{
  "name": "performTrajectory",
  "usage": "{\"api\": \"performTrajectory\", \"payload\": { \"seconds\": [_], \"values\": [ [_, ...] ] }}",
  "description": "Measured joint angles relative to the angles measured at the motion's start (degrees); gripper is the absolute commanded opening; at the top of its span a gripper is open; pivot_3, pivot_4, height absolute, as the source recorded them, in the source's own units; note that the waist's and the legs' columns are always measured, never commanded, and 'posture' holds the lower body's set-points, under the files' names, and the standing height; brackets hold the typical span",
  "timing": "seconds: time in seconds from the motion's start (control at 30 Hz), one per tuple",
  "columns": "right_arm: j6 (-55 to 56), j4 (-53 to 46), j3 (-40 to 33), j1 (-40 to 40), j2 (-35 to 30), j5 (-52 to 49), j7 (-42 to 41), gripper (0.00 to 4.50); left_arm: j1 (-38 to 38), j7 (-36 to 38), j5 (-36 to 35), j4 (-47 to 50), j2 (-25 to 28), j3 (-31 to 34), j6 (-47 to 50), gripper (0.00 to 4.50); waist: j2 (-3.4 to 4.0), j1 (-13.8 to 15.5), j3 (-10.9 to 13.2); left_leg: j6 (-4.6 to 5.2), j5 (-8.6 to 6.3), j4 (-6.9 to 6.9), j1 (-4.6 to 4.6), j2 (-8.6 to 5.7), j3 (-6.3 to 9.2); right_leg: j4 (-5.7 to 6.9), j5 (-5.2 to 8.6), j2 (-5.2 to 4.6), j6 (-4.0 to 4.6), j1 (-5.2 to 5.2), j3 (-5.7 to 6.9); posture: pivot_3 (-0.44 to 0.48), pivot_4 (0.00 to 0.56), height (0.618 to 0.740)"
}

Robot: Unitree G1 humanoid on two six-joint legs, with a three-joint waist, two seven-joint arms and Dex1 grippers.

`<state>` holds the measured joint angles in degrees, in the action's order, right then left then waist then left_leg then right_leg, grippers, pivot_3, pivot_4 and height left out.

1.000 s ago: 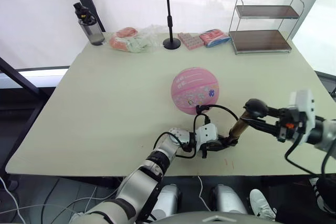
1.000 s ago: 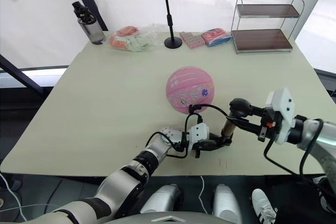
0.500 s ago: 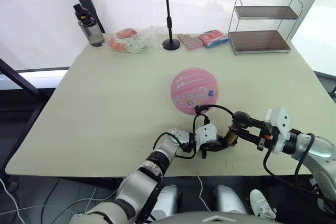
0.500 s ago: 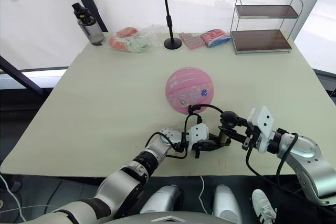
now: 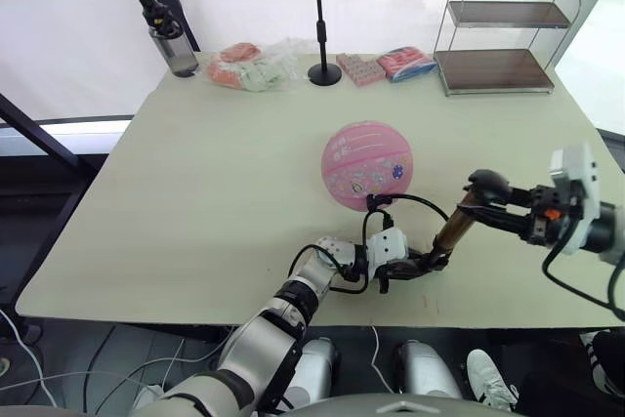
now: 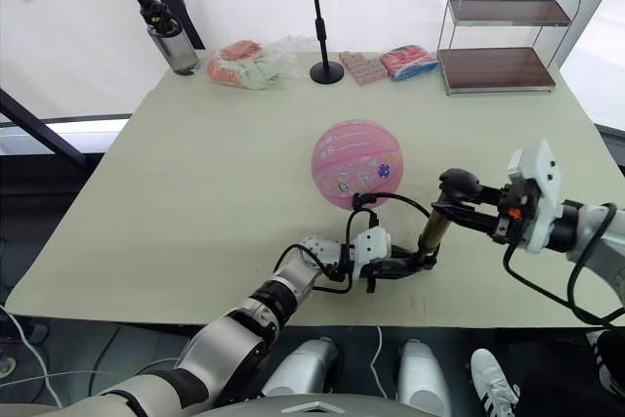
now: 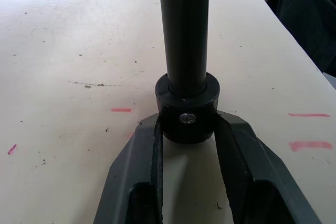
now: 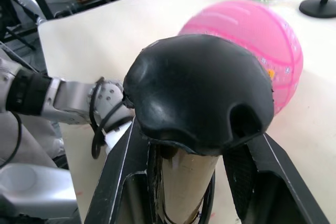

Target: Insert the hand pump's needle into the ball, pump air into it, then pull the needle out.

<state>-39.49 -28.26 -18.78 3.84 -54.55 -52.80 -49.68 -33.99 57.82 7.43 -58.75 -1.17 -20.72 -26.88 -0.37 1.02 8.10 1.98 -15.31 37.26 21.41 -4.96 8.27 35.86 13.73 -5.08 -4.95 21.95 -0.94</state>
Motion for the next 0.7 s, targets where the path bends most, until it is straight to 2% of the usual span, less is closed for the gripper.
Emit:
{"api": "performTrajectory", "payload": {
  "seconds": [0.17,0.4,0.7],
  "values": [
    [-5.44,0.09,-5.04,5.21,-4.51,-6.88,0.13,1.08,-0.20,0.04,-0.41,0.00,-0.07,0.01,-0.10,1.09,0.05,0.07,0.00,0.01,0.02,0.12,0.36,0.00,0.00,0.02,-0.17,0.00,0.17,0.35,0.02,0.000,0.150,0.740],
    [-10.55,0.81,-7.32,10.65,-7.73,-12.17,2.35,1.08,-0.21,0.48,-0.94,0.02,-0.09,0.02,-0.19,1.09,0.05,0.14,0.01,0.01,0.02,0.12,0.54,-0.01,-0.02,0.02,-0.18,-0.03,0.19,0.53,0.01,0.000,0.150,0.740],
    [-12.48,0.53,-8.58,9.77,-7.35,-13.92,4.52,1.08,-0.32,0.49,-0.83,0.03,-0.01,-0.10,-0.23,1.09,0.06,0.24,-0.01,0.01,0.02,0.12,0.56,-0.02,-0.05,0.04,-0.19,-0.03,0.20,0.58,-0.04,0.000,0.150,0.740]
  ]
}}
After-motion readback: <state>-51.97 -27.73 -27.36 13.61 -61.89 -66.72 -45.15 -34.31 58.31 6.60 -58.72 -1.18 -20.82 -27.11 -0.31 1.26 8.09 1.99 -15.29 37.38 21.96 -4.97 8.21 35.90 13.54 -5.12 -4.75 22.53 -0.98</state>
